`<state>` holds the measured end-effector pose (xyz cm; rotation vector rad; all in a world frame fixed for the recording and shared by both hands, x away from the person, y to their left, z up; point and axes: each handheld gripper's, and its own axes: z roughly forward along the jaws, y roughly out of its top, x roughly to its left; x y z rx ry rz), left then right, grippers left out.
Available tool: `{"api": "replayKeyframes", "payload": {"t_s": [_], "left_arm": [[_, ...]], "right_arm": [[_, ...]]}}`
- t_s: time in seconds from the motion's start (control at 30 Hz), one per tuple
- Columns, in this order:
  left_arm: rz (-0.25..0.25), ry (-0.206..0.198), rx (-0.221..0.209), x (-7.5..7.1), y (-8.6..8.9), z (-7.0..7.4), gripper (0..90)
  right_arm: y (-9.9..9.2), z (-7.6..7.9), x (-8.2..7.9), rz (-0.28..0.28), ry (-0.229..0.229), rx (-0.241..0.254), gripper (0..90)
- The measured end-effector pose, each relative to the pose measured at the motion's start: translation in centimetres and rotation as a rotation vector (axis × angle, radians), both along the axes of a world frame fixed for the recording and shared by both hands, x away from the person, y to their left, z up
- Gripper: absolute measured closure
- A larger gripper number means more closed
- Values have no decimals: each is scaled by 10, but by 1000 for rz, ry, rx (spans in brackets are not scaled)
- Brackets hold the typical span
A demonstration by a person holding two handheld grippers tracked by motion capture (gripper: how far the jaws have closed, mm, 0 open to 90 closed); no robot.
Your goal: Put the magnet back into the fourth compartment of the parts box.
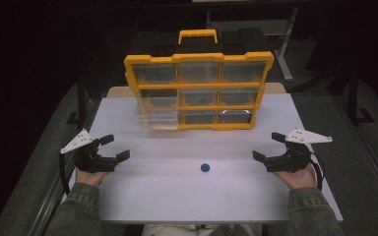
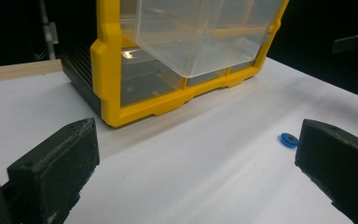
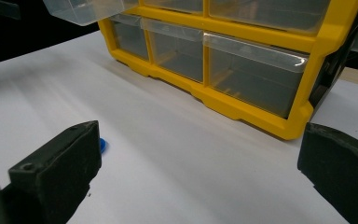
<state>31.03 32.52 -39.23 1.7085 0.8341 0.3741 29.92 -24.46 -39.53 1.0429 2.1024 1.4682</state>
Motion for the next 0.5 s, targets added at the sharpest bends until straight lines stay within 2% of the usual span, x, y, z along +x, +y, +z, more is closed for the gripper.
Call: {"api": "replayKeyframes", "payload": {"t_s": [0.33, 0.5], "left_arm": [[-24, 0, 3, 1, -1, -1, 0], [-14, 4, 11, 0, -1, -2, 0]], "right_arm": [[0, -1, 0, 7, 8, -3, 0], [3, 1, 0, 7, 14, -15, 0]]}}
